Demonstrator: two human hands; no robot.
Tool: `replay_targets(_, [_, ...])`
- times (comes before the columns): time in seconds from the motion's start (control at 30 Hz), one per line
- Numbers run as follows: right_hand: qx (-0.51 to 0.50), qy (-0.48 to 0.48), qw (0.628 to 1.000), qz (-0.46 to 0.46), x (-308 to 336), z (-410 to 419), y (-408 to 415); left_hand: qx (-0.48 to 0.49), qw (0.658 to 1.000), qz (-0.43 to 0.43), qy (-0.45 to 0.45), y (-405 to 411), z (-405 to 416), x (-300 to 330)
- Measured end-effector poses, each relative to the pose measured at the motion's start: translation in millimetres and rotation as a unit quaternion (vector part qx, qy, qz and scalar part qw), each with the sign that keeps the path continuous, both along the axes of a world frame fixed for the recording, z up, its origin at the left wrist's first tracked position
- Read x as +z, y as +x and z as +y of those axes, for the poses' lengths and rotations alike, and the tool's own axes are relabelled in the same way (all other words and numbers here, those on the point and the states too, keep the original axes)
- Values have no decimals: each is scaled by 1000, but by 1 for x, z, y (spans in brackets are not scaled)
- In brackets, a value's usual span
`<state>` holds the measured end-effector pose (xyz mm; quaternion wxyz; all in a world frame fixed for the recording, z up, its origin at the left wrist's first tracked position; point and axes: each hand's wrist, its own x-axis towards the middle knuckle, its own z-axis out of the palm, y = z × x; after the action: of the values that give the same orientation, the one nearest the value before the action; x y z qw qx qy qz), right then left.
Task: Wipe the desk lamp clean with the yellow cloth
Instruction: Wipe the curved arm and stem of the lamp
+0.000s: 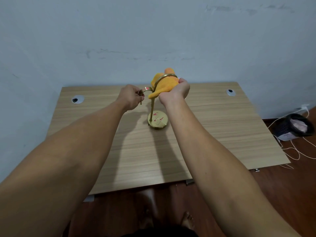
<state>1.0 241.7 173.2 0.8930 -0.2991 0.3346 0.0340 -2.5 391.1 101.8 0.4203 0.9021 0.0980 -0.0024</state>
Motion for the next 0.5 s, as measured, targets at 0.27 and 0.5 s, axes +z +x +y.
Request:
replay_targets(0.27, [218, -378, 881, -182, -44, 7, -29, 2, 1000, 6, 10, 3, 5, -2])
replay_targets(0.5, [231, -256, 931, -116, -24, -2, -17, 0, 1000, 4, -3, 6, 3, -1])
